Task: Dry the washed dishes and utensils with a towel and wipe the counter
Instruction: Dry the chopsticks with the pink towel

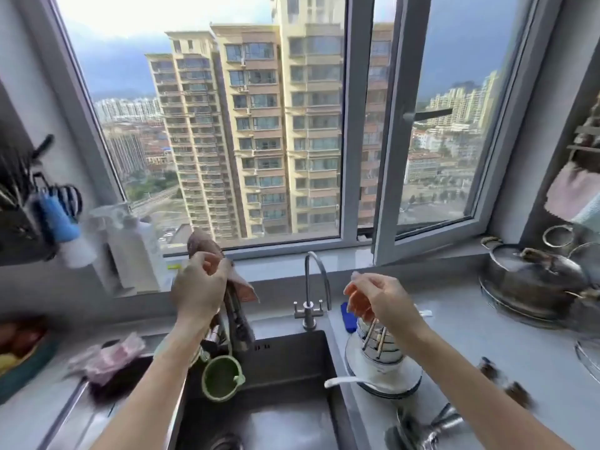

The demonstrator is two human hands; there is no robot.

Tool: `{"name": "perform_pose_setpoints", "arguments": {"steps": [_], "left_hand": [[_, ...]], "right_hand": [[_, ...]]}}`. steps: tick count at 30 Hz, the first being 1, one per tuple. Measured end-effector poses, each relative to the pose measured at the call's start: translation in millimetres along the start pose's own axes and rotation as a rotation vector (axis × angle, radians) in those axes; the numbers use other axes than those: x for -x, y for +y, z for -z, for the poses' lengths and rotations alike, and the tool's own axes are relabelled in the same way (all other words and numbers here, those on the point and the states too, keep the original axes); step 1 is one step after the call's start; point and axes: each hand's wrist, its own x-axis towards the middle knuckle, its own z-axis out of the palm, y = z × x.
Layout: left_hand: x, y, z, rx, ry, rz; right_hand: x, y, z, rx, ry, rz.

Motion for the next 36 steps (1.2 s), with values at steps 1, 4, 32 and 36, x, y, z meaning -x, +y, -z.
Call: {"name": "perform_pose_setpoints", "arguments": {"steps": [1,4,32,36], "left_hand": [[-6.4,-3.7,-1.7,-0.020,0.022,-0.001],[-23.5,-11.1,-12.4,-0.098,0.025,-0.001],[73.8,134.4,-55.9,0.383,-0.730,-0.177],[74.2,130.0,-103.1,0.334,-0.728,-0.157]], "right_hand": [[-7.5,3.2,-8.3,0.039,0.000,0.014],[-23.3,16.2,-25.1,0.115,0.020,0.051],[8.1,50.7,13.5,-0.166,-0.115,0.243],[16.7,58.1,76.2,-0.130,0.131,0.201]]}}
